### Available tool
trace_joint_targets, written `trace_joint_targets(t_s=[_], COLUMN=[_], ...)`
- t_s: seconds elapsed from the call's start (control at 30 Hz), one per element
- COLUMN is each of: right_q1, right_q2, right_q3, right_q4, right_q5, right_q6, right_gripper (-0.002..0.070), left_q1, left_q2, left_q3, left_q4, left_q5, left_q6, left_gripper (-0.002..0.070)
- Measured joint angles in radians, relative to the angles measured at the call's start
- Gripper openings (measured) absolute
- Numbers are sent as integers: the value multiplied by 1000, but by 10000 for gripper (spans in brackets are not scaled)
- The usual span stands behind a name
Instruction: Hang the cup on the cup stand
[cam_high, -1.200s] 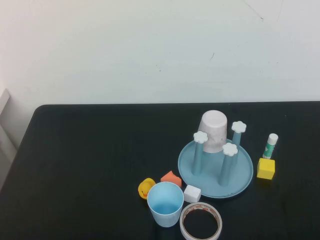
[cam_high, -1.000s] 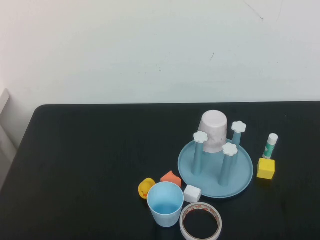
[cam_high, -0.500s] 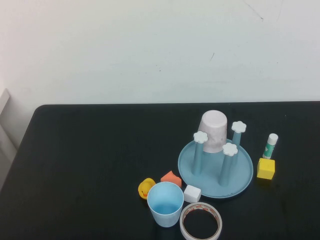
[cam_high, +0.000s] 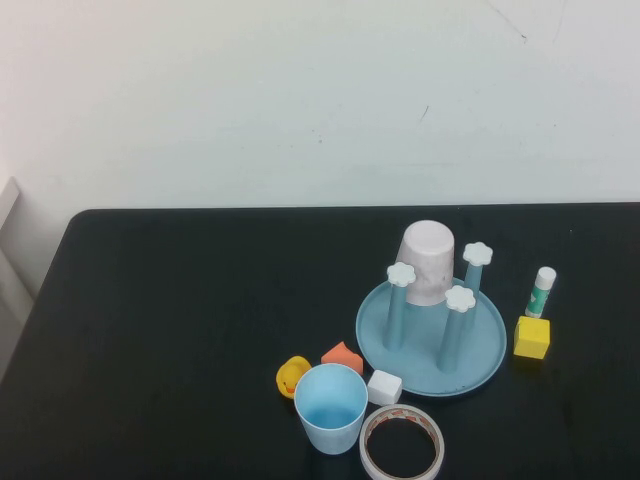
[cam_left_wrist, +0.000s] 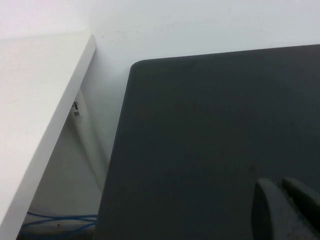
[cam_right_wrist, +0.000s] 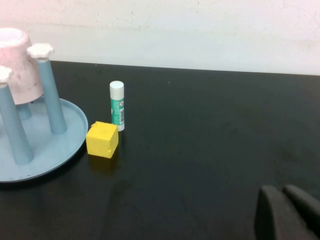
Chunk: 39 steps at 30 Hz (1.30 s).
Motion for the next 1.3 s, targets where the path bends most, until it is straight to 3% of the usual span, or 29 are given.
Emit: trace_joint_targets(t_s=[0.23,0.3,0.47,0.63,0.77,0.93,1.07,1.3], right_q1=[0,0,0,0,0,0,0,0], right_q2=[0,0,0,0,0,0,0,0], right_q3=[0,0,0,0,0,0,0,0], right_q4=[0,0,0,0,0,0,0,0], right_q5=[0,0,0,0,0,0,0,0], right_q6=[0,0,0,0,0,0,0,0], right_gripper=[-1,-1,-1,-1,-1,-1,-1,-1], left_q1=[0,0,0,0,0,0,0,-24], left_q2=[0,0,0,0,0,63,343,761], left_q3=[0,0,2,2,2,-129,-399,-733], left_q4=[-45,-161,-651,-793,-799,-669,-541,-520], left_q5=[-6,-24,-76,-152,-220,-58,145,397], left_q6=[-24,-100,-282,-286,-229,111,293,470], left_gripper=[-2,-2,-2,-2,-2,-2,-2,-2])
